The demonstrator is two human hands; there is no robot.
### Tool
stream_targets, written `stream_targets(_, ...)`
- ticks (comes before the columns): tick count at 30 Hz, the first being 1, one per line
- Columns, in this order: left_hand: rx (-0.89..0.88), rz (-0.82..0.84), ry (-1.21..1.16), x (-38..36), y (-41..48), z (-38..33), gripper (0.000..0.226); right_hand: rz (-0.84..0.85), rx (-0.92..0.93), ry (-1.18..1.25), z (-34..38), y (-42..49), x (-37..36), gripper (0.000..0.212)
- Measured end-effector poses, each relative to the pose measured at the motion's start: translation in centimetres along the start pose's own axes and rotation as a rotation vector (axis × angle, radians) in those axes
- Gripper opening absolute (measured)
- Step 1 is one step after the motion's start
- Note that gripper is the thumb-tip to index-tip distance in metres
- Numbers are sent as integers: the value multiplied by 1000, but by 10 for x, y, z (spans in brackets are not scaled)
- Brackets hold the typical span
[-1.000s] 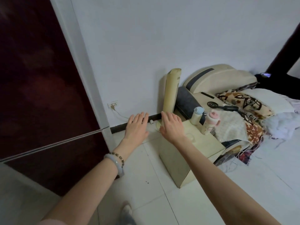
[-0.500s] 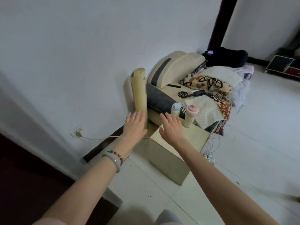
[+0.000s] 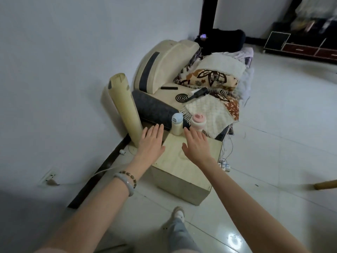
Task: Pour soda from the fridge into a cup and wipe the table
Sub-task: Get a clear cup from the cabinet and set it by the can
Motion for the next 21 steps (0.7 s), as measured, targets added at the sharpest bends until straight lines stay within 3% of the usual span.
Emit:
stream_targets(13,-102,157,-75,-69,106,-11,83,79,-160,20,-78,53,-49,61)
stream_targets(21,-234,344,-255,-127,127,-20,85,178,-236,183,-104,44,-106,59)
Point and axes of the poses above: each hand's wrist, its own y-axis towards the middle knuckle, its own x-axis out of the back of the hand, z = x × y, the point moved 1 cm from there along y, towards the middle knuckle, and after that the axes turned 4 degrees about z, right-handed, at the moved point
